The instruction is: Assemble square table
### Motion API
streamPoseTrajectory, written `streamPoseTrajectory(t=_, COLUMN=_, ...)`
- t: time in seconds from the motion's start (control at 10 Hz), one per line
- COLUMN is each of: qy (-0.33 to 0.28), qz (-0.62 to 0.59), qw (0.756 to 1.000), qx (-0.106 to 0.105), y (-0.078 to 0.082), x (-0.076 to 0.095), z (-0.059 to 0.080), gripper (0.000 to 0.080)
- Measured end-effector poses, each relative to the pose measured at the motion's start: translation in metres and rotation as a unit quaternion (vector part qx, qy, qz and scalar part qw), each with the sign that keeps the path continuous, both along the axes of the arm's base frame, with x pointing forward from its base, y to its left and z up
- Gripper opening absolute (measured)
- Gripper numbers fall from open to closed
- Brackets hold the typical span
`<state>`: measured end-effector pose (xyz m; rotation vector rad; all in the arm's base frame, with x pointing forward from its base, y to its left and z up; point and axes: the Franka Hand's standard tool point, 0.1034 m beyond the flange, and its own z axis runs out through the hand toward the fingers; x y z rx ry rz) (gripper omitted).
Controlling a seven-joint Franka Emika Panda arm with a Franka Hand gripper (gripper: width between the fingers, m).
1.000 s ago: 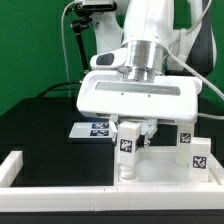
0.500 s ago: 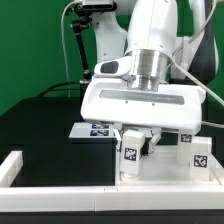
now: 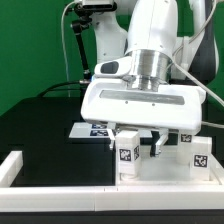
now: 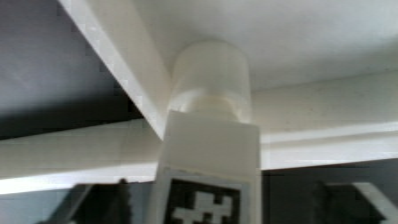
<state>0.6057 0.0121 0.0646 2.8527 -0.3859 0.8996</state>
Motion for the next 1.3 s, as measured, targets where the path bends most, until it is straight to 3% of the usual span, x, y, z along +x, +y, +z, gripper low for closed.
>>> streamPoseTrajectory(t=0.1, qy=0.000, qz=0.000, qw=1.000, qx=0.000, y=0.000, x=0.000, z=0.000, gripper=0.0621)
streamPoseTrajectory(t=0.2, qy=0.000, qz=0.000, qw=1.000, qx=0.000, y=0.000, x=0.000, z=0.000, gripper=0.0642)
streamPoseTrajectory(t=1.1, qy=0.000, qz=0.000, qw=1.000, qx=0.000, y=0.000, x=0.000, z=0.000, gripper=0.0649)
streamPoseTrajectory(t=1.2, qy=0.005, qz=0.009, qw=1.000, qx=-0.002, y=-0.002, x=0.002, z=0.003, gripper=0.0649)
streamPoseTrajectory(t=1.3, qy=0.020, qz=0.015, qw=1.000, qx=0.012, y=-0.012, x=0.007, z=0.020, gripper=0.0649)
